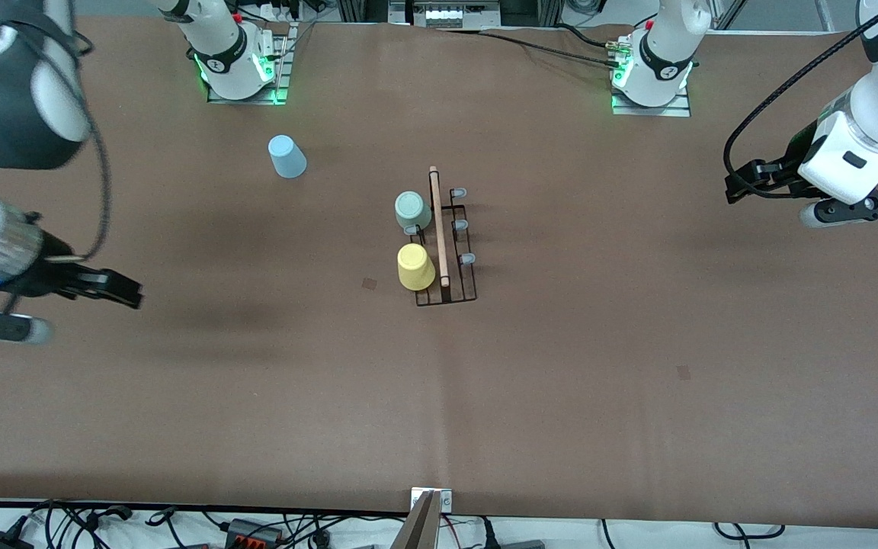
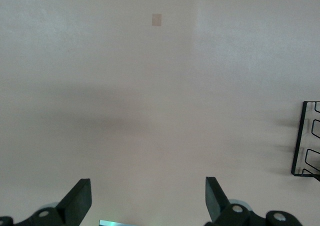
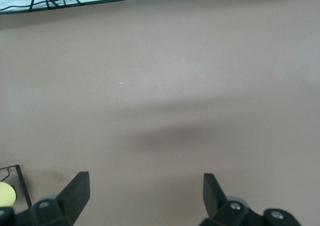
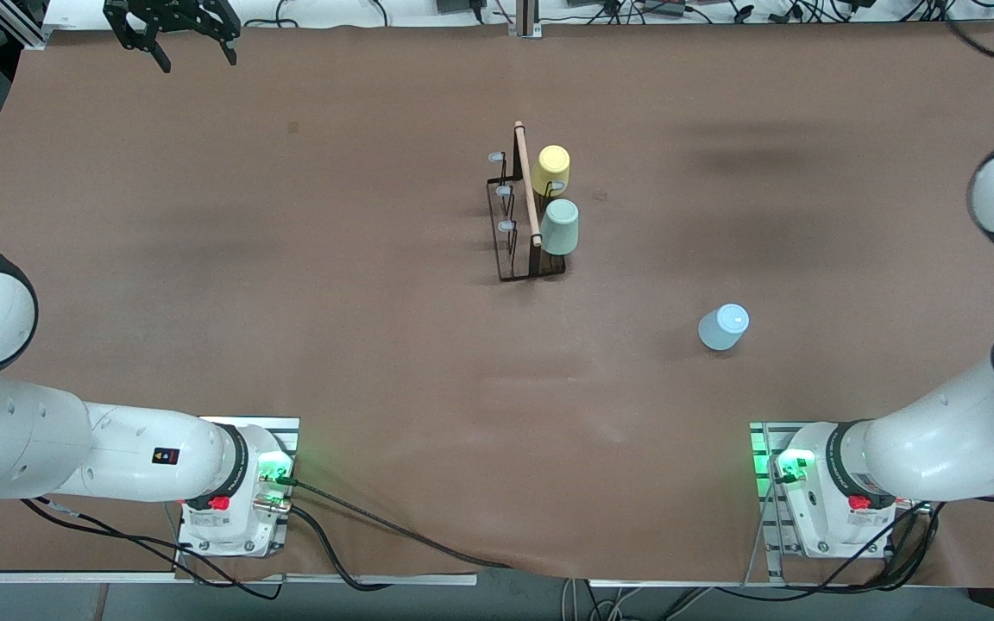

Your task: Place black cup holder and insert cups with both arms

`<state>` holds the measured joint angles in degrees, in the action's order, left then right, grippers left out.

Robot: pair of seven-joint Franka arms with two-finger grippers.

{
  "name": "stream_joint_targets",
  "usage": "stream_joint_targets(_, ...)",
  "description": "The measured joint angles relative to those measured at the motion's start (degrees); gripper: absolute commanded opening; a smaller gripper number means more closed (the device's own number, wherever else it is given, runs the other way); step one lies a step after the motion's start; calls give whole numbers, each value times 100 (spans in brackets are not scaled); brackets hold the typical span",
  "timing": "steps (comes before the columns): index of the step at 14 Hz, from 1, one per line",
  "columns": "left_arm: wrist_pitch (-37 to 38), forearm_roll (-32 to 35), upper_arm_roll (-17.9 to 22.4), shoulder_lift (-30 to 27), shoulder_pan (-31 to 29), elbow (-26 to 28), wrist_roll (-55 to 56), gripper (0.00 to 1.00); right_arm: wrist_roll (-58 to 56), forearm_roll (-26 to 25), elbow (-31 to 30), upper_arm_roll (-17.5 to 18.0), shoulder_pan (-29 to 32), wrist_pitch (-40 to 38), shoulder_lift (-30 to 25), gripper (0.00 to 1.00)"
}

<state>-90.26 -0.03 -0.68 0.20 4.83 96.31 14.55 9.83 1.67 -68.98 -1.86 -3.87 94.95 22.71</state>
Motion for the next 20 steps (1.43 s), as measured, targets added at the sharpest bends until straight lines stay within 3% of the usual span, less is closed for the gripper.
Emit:
stream_joint_targets(3, 2, 0, 0, 0, -1, 0, 0, 100, -563, 16, -435, 285, 633, -33, -468, 100)
stream_joint_targets(13, 4, 0, 0, 0, -2, 0, 0, 100, -936, -173, -2352, 373, 679, 36, -1990, 100)
stream_joint_targets(20, 4, 0, 0, 0, -1, 0, 0, 100, -1129, -190, -2546, 370, 768, 114, -2191, 100)
